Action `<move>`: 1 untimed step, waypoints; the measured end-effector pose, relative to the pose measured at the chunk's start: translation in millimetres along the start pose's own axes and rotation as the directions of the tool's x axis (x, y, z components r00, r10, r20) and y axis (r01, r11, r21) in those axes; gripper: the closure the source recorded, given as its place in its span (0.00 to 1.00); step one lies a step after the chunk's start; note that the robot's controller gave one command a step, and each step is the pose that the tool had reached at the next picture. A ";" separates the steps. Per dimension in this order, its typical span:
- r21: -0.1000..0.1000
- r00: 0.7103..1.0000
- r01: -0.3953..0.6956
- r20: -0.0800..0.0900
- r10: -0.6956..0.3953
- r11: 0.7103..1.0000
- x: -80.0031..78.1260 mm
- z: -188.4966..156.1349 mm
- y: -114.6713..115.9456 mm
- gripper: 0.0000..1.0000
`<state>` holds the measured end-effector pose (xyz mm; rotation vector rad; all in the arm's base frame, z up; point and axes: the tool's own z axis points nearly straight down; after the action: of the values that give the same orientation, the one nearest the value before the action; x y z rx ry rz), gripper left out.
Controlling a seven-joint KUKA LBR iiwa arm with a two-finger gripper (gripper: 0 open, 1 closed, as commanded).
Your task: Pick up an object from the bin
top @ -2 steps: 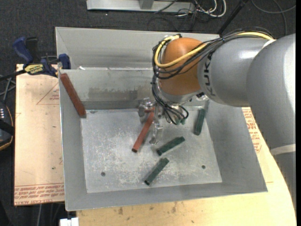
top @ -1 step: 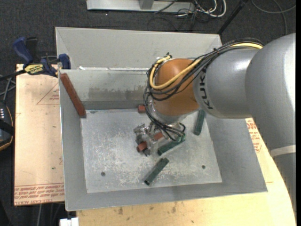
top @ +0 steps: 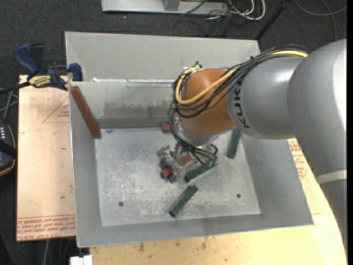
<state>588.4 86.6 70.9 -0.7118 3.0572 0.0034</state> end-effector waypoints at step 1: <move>-0.002 0.999 0.032 -0.005 -0.032 0.999 -4.9 -53.1 -1.6 1.00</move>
Offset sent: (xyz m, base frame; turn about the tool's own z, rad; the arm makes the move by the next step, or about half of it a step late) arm 0.0108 -0.0805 0.0505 -0.1201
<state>593.4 87.3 124.0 -0.7614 3.0510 0.0035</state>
